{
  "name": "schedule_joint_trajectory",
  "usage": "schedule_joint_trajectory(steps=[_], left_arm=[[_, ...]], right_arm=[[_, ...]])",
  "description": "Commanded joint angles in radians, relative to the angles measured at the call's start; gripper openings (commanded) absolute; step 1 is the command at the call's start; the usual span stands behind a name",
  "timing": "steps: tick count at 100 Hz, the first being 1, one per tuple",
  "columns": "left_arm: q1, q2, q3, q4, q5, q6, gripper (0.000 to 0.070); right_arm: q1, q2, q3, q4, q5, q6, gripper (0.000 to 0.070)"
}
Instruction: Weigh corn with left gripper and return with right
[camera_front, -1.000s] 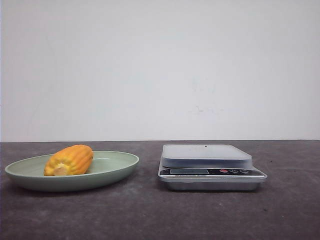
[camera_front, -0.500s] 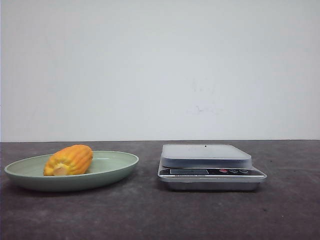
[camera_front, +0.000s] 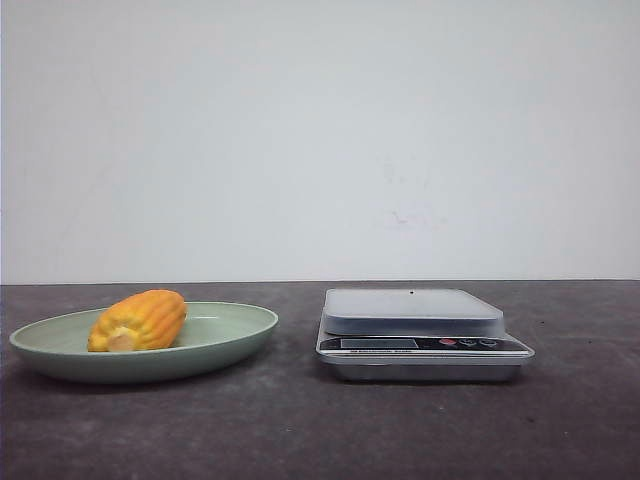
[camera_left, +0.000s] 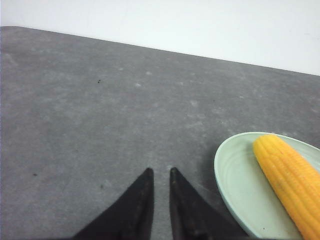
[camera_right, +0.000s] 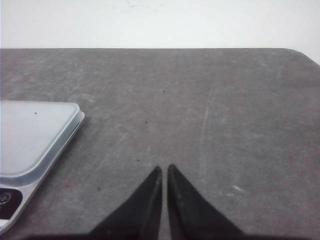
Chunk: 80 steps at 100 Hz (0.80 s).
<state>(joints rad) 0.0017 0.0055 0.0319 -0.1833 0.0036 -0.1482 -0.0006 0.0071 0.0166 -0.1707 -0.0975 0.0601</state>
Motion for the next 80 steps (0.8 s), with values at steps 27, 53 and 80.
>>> schedule_joint_trajectory(steps=[27, 53, 80], left_arm=[[-0.002, -0.001, -0.014, -0.004, 0.003, 0.009, 0.001], [-0.002, -0.001, -0.014, -0.004, 0.003, 0.009, 0.001], [-0.002, -0.001, -0.014, -0.004, 0.003, 0.009, 0.001]], right_arm=[[0.006, -0.003, -0.006, 0.018, 0.0, 0.011, 0.0012], [0.007, -0.003, -0.006, 0.018, 0.0, 0.011, 0.0012], [0.006, -0.003, -0.006, 0.018, -0.001, 0.011, 0.0012]])
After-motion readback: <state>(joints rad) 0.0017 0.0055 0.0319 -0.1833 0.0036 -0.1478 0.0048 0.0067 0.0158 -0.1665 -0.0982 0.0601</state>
